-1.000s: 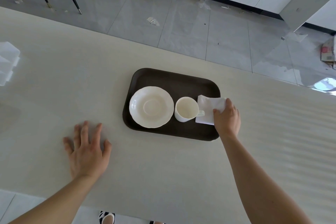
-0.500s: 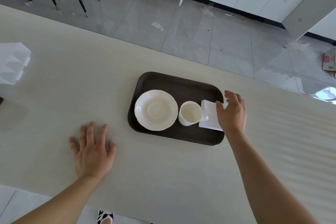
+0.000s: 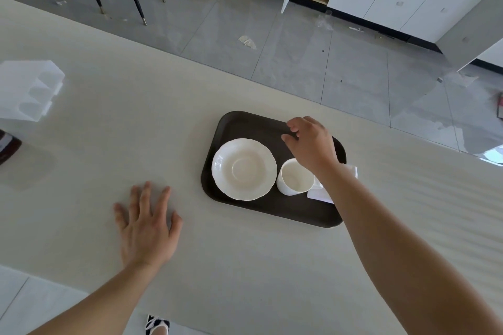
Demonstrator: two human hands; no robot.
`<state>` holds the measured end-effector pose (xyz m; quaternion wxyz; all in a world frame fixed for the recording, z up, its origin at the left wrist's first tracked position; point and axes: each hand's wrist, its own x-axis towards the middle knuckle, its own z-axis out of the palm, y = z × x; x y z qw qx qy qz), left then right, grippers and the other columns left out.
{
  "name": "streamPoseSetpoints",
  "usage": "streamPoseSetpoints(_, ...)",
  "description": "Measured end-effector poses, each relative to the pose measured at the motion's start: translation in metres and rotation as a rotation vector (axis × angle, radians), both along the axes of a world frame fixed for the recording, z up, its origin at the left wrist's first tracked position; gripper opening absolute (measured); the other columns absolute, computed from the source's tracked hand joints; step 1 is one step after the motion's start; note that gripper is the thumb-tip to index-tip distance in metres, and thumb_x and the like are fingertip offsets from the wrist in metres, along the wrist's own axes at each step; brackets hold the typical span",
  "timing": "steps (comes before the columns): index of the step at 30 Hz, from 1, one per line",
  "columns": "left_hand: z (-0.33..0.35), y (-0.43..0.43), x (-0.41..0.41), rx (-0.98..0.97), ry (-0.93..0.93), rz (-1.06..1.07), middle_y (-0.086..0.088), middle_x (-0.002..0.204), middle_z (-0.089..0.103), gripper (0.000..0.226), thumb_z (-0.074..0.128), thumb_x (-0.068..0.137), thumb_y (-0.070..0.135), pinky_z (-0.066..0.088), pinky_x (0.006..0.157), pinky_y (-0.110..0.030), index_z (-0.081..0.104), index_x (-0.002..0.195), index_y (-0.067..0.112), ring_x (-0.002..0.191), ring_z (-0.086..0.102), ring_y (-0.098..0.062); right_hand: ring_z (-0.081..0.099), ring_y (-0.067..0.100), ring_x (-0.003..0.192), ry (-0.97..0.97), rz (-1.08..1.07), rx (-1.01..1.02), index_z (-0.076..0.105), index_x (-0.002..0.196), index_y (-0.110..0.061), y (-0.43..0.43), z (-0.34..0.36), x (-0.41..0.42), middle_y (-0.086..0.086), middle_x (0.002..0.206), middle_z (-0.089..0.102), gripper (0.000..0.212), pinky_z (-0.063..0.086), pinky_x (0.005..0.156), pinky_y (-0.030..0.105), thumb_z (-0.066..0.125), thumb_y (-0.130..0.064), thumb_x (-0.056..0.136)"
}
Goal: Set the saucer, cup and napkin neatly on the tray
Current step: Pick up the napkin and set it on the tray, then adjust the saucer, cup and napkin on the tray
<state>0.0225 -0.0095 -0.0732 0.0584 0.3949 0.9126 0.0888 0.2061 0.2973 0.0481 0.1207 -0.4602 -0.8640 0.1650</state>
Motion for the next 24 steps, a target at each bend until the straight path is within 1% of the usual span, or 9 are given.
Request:
streamPoseSetpoints(3,0.0,0.0,0.0,0.007,0.001,-0.004,-0.017,0.155,0.035,0.063,0.037,0.084,0.044,0.008,0.118,-0.063,0.046,0.142,0.023,0.148,0.022,-0.038,0.062,0.026,0.095,-0.039,0.017,-0.026,0.067,0.117,-0.012,0.003,-0.005,-0.009,0.006,0.106,0.068,0.029,0.045,0.074,0.029,0.067,-0.025,0.091)
streamPoseSetpoints(5,0.0,-0.001,0.0,0.009,0.004,-0.002,-0.016,0.155,0.035,0.062,0.038,0.084,0.043,0.008,0.118,-0.063,0.046,0.142,0.023,0.148,0.022,-0.038,0.063,0.026,0.095,-0.086,0.024,-0.073,0.067,0.117,-0.015,0.006,-0.009,-0.014,0.004,0.105,0.069,0.03,0.045,0.074,0.029,0.065,-0.029,0.091)
streamPoseSetpoints(8,-0.001,0.0,0.0,0.008,0.007,0.0,-0.016,0.155,0.035,0.062,0.039,0.084,0.042,0.009,0.118,-0.063,0.045,0.142,0.023,0.147,0.023,-0.038,0.063,0.027,0.099,-0.237,0.042,-0.188,0.066,0.118,-0.019,0.012,-0.016,-0.023,0.001,0.105,0.071,0.032,0.048,0.078,0.032,0.062,-0.036,0.092)
streamPoseSetpoints(11,-0.001,0.001,0.0,0.003,0.01,-0.001,-0.016,0.154,0.036,0.061,0.039,0.083,0.042,0.009,0.118,-0.063,0.046,0.141,0.023,0.147,0.024,-0.038,0.063,0.026,0.097,-0.387,0.118,-0.268,0.07,0.108,-0.017,0.018,-0.02,-0.033,0.002,0.103,0.071,0.028,0.052,0.078,0.035,0.06,-0.037,0.092)
streamPoseSetpoints(15,0.0,0.001,0.0,0.004,0.018,-0.001,-0.017,0.153,0.038,0.061,0.038,0.084,0.04,0.01,0.117,-0.063,0.047,0.141,0.021,0.146,0.026,-0.039,0.064,0.025,0.096,-0.446,0.182,-0.317,0.073,0.103,-0.013,0.02,-0.025,-0.042,0.004,0.106,0.072,0.027,0.055,0.086,0.042,0.062,-0.034,0.091)
streamPoseSetpoints(17,0.001,0.001,0.0,0.004,0.016,0.0,-0.017,0.153,0.038,0.061,0.038,0.084,0.04,0.01,0.118,-0.063,0.047,0.141,0.021,0.146,0.026,-0.04,0.066,0.024,0.089,-0.44,0.186,-0.33,0.075,0.1,-0.012,0.022,-0.028,-0.046,0.005,0.099,0.073,0.023,0.055,0.084,0.04,0.064,-0.029,0.09)
streamPoseSetpoints(20,0.003,0.002,0.001,0.003,0.011,-0.002,-0.018,0.153,0.038,0.061,0.039,0.084,0.039,0.01,0.117,-0.064,0.047,0.141,0.021,0.145,0.026,-0.04,0.069,0.019,0.063,-0.406,0.175,-0.387,0.074,0.092,-0.013,0.024,-0.032,-0.05,0.001,0.078,0.072,0.012,0.058,0.074,0.034,0.064,-0.017,0.088)
streamPoseSetpoints(22,0.004,0.002,0.001,0.0,0.004,0.0,-0.018,0.153,0.039,0.062,0.038,0.084,0.04,0.009,0.118,-0.063,0.048,0.142,0.021,0.146,0.026,-0.04,0.071,0.015,0.056,-0.394,0.176,-0.426,0.073,0.091,-0.018,0.026,-0.033,-0.053,-0.001,0.078,0.073,0.01,0.059,0.073,0.032,0.064,-0.015,0.089)
streamPoseSetpoints(24,0.004,0.001,0.001,-0.002,0.005,0.001,-0.018,0.153,0.039,0.062,0.037,0.084,0.04,0.009,0.118,-0.063,0.048,0.142,0.021,0.146,0.026,-0.04,0.072,0.012,0.055,-0.374,0.174,-0.447,0.073,0.092,-0.019,0.028,-0.035,-0.054,0.0,0.081,0.075,0.011,0.058,0.074,0.03,0.063,-0.014,0.09)
